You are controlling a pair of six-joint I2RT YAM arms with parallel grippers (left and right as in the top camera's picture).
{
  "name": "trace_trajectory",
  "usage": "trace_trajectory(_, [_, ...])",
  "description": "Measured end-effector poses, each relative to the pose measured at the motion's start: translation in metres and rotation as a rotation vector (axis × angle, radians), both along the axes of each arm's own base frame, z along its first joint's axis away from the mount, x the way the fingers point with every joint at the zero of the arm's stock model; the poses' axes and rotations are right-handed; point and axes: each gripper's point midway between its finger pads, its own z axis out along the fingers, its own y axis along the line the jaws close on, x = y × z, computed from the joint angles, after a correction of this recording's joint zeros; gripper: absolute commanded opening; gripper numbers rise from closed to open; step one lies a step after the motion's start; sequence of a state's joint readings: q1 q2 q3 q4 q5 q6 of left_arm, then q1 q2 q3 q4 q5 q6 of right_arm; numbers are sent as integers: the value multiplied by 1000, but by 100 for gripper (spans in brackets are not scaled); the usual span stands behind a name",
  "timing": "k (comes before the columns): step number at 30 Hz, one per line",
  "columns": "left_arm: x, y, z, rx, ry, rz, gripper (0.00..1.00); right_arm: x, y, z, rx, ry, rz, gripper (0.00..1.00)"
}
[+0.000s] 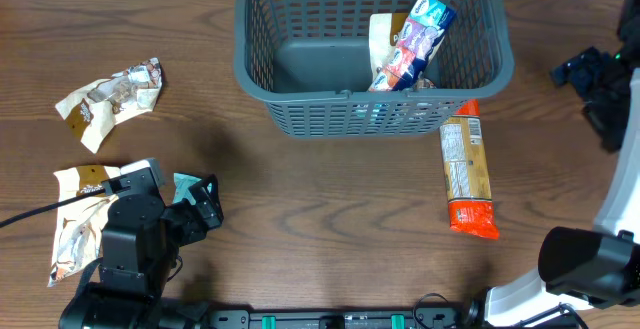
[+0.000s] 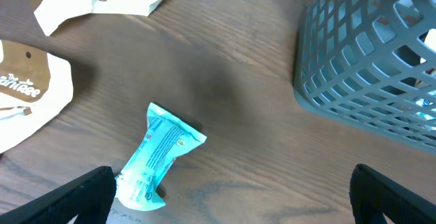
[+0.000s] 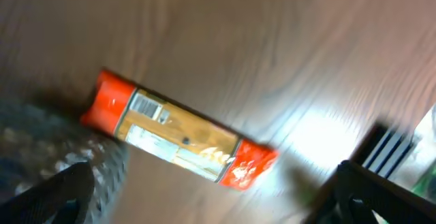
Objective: Pack container
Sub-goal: 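Move the right gripper down onto the orange-and-tan snack package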
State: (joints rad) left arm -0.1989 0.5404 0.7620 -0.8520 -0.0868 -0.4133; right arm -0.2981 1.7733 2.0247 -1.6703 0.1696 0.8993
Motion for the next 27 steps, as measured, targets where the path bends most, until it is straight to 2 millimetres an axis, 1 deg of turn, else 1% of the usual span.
trace_trajectory(3, [0,0,0,0,0,0,99,-1,7,-22,62,7,-172,99])
trace_trajectory(6, [0,0,0,0,0,0,99,5,16,-49,140,-3,-304,99])
trace_trajectory(9, [0,0,0,0,0,0,99,10,26,-75,211,-5,-383,99])
trace_trajectory(13, [0,0,0,0,0,0,99,6,40,-113,289,30,-495,99])
trace_trajectory(18, [0,0,0,0,0,0,99,9,53,-153,373,21,-598,99])
trace_trajectory(21, [0,0,0,0,0,0,99,7,59,-165,408,27,-653,99])
trace_trajectory(24, [0,0,0,0,0,0,99,7,63,-171,431,28,-736,99])
trace_trajectory(27, [0,0,0,0,0,0,99,17,62,-171,449,-15,-803,99])
